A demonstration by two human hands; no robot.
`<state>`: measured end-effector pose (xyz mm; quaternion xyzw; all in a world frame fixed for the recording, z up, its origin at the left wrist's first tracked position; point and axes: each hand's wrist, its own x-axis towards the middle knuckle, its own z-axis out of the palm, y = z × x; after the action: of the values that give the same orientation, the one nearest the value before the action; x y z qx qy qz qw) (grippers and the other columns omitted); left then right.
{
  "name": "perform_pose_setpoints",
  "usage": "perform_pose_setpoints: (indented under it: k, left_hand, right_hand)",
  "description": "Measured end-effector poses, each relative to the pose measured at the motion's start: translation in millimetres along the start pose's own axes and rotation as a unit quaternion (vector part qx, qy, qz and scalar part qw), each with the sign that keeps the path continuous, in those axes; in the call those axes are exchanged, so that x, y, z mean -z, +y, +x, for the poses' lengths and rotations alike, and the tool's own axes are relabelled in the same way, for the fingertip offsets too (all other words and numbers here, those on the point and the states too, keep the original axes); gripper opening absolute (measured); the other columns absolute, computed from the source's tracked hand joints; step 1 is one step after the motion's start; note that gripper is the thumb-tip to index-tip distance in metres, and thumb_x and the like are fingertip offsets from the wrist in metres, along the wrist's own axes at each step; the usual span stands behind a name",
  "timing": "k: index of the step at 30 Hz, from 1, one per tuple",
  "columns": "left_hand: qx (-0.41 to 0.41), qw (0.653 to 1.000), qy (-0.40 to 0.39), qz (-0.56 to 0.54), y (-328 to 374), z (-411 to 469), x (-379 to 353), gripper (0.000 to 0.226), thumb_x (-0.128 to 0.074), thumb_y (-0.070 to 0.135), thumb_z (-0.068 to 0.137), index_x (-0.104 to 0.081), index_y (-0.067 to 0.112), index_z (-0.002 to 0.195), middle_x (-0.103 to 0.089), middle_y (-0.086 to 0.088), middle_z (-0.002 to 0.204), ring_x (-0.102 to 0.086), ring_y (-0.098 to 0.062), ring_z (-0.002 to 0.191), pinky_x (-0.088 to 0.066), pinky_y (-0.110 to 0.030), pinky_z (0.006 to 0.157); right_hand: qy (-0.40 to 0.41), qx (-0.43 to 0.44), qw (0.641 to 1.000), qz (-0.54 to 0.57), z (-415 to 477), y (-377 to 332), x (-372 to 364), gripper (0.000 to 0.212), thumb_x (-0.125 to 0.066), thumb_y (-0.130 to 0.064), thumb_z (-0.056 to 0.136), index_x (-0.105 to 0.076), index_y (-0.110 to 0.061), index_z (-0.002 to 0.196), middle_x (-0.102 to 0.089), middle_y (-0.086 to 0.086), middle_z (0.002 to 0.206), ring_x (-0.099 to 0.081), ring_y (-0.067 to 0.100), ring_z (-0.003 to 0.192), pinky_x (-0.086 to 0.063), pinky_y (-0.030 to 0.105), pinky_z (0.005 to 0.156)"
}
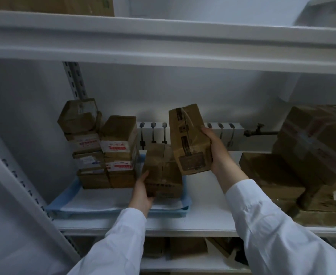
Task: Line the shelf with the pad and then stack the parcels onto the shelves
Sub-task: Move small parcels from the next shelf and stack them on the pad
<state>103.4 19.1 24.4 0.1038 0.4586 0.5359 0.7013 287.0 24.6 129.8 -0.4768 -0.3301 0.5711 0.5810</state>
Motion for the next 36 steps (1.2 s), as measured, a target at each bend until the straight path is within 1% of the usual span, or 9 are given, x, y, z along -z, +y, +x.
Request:
perform_pose_setpoints:
  k: [7,12,14,18,21,24,26,30,36]
  left_hand:
    - [0.018,1.0,-0.003,-0.011,-2.5,13.2,12.3,0.044,-0.051,0.031,0.093,-0.046,0.018,0.135,-0.051,-0.017,0.137,-0.047,-0.04,0.124,-0.036,-0.059,0.103]
    - [0.014,0.999,-0.011,0.045,-1.4,24.0,17.9,0.055,-0.056,0.038,0.089,-0.045,0.015,0.137,-0.054,-0.016,0.133,-0.05,-0.038,0.122,-0.036,-0.056,0.105]
    - [0.014,0.994,0.028,0.1,-1.0,32.3,20.1,0.056,-0.054,0.044,0.09,-0.045,0.016,0.137,-0.054,-0.014,0.134,-0.052,-0.036,0.121,-0.037,-0.054,0.106]
    - [0.004,0.969,0.174,0.174,-1.3,45.4,19.8,0.042,-0.039,0.033,0.098,-0.048,0.008,0.13,-0.054,-0.013,0.127,-0.051,-0.034,0.115,-0.043,-0.039,0.099]
    - [-0.094,0.928,0.23,0.278,-0.9,34.0,13.4,0.039,-0.038,0.028,0.097,-0.048,0.006,0.128,-0.053,-0.011,0.125,-0.052,-0.031,0.112,-0.043,-0.044,0.1]
    - [-0.329,0.91,0.124,0.22,-6.0,-10.6,-5.4,0.037,-0.04,0.023,0.099,-0.043,0.014,0.135,-0.047,-0.001,0.132,-0.043,-0.017,0.122,-0.033,-0.037,0.107]
    - [-0.392,0.888,0.042,0.238,-5.7,-34.8,-15.8,0.033,-0.036,0.024,0.101,-0.047,0.023,0.132,-0.048,0.007,0.128,-0.043,-0.008,0.119,-0.032,-0.028,0.104]
    - [-0.371,0.884,-0.01,0.284,-3.7,-31.9,-13.0,0.031,-0.035,0.033,0.1,-0.05,0.03,0.127,-0.051,0.008,0.129,-0.045,-0.009,0.121,-0.034,-0.026,0.103]
    - [-0.342,0.896,-0.011,0.284,6.0,-30.4,1.9,0.04,-0.04,0.035,0.098,-0.048,0.02,0.133,-0.05,0.0,0.135,-0.045,-0.008,0.116,-0.034,-0.022,0.095]
  right_hand:
    - [0.014,-0.008,0.999,-0.035,9.1,9.3,-1.8,0.04,-0.054,-0.045,0.09,-0.063,-0.016,0.116,-0.071,0.011,0.107,-0.068,0.028,0.095,-0.052,0.039,0.089]
    - [0.033,-0.029,0.997,-0.07,12.0,18.1,-7.9,0.056,-0.062,-0.054,0.079,-0.062,-0.017,0.12,-0.072,0.01,0.108,-0.068,0.03,0.099,-0.051,0.042,0.093]
    - [0.036,-0.033,0.995,-0.084,11.3,21.3,-12.7,0.072,-0.067,-0.061,0.065,-0.06,-0.018,0.122,-0.071,0.009,0.109,-0.068,0.03,0.099,-0.05,0.045,0.095]
    - [0.062,-0.043,0.989,-0.124,15.0,31.9,-20.9,0.109,-0.072,-0.073,0.038,-0.05,-0.021,0.131,-0.066,0.007,0.115,-0.065,0.031,0.101,-0.05,0.048,0.095]
    - [0.092,-0.051,0.978,-0.179,15.1,36.9,-31.3,0.13,-0.07,-0.08,0.03,-0.037,-0.021,0.14,-0.057,0.008,0.129,-0.058,0.034,0.111,-0.047,0.05,0.098]
    - [0.122,-0.051,0.953,-0.273,12.4,41.7,-44.5,0.115,-0.066,-0.075,0.053,-0.024,-0.02,0.145,-0.042,0.012,0.143,-0.045,0.037,0.126,-0.039,0.053,0.105]
    - [0.129,-0.057,0.934,-0.329,11.3,44.8,-51.5,0.107,-0.065,-0.073,0.063,-0.024,-0.019,0.146,-0.039,0.012,0.145,-0.042,0.037,0.129,-0.038,0.051,0.106]
    - [0.111,-0.022,0.909,-0.402,10.1,48.8,-66.6,0.091,-0.061,-0.069,0.072,-0.03,-0.022,0.144,-0.041,0.009,0.144,-0.042,0.033,0.129,-0.035,0.041,0.106]
    - [0.065,-0.011,0.897,-0.437,12.4,58.3,-75.4,0.054,-0.054,-0.05,0.087,-0.047,-0.019,0.131,-0.05,0.015,0.134,-0.046,0.035,0.122,-0.042,0.046,0.103]
